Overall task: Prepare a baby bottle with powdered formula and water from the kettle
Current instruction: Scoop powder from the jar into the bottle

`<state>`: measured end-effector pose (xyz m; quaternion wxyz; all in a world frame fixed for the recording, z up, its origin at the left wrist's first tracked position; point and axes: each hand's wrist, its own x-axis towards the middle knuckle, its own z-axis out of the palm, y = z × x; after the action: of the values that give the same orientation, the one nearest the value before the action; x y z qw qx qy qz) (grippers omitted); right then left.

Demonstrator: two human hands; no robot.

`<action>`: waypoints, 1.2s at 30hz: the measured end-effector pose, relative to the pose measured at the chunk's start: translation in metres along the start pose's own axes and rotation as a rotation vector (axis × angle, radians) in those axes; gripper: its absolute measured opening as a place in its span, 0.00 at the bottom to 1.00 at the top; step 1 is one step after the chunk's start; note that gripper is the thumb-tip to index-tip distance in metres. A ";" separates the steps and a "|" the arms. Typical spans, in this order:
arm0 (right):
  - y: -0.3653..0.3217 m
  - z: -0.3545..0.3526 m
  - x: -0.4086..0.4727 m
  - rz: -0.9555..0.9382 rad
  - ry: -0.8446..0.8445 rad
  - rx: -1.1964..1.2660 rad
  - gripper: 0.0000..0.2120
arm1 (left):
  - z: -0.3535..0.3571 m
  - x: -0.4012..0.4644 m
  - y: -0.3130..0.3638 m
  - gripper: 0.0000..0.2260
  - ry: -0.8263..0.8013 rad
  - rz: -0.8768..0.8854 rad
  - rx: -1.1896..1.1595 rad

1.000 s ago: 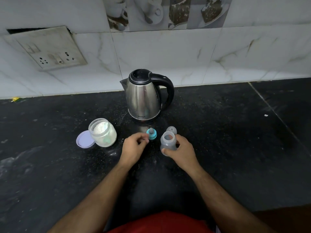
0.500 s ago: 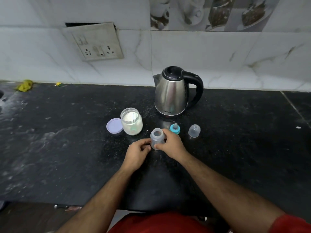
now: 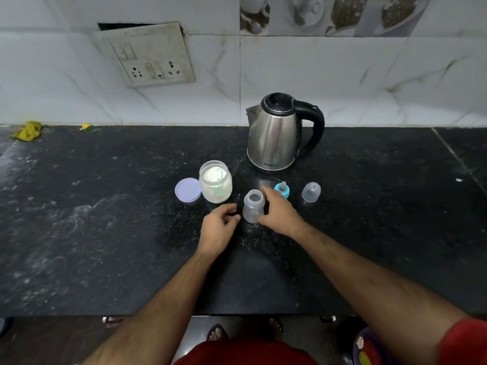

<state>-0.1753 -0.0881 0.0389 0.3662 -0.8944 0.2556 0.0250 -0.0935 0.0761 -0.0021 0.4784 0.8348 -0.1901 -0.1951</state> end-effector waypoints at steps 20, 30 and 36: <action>-0.120 -0.042 0.066 -0.306 0.052 -0.420 0.10 | -0.072 0.081 0.024 0.43 -0.019 0.010 0.177; -0.148 -0.007 0.087 -0.434 -0.270 -1.144 0.10 | -0.066 0.061 0.019 0.32 0.028 0.200 0.216; -0.149 0.005 0.092 -0.405 -0.329 -1.195 0.11 | -0.067 0.058 0.026 0.36 0.019 0.175 0.229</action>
<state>-0.0239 -0.0350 0.1096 -0.1622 -0.9589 -0.0352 0.2300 -0.0129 0.0831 0.0437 0.3971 0.8660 -0.2786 -0.1219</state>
